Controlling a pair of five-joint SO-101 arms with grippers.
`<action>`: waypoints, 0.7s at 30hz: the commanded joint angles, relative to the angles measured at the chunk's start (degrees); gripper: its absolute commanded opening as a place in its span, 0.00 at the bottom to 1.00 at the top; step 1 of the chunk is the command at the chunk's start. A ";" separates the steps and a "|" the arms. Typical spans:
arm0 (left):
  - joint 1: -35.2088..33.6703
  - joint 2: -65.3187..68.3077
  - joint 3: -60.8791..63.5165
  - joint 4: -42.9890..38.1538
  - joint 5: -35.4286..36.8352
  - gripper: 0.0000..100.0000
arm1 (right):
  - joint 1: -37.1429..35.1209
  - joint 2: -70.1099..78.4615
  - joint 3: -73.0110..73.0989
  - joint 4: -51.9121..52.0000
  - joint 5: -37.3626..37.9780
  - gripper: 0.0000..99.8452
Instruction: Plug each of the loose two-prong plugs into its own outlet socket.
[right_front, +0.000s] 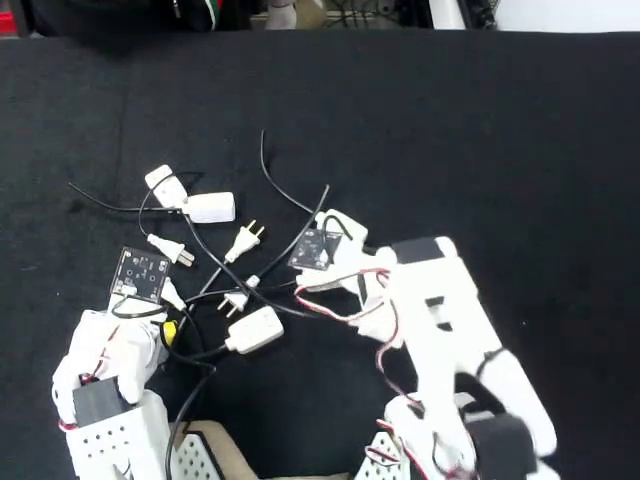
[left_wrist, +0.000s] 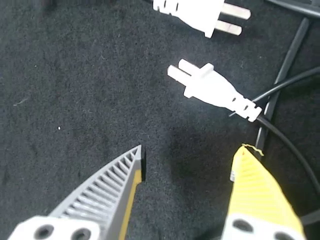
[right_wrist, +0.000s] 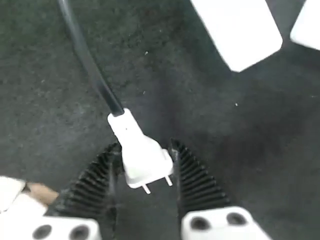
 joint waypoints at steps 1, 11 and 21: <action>0.84 -0.18 0.31 0.35 -0.53 0.29 | -0.70 5.49 -3.30 -3.60 0.18 0.20; 0.84 -0.18 0.31 0.35 -0.53 0.29 | -1.05 -4.70 -3.38 3.52 0.18 0.36; 0.84 -0.18 0.31 0.35 -0.53 0.29 | -10.02 -24.75 16.40 -2.37 -7.30 0.18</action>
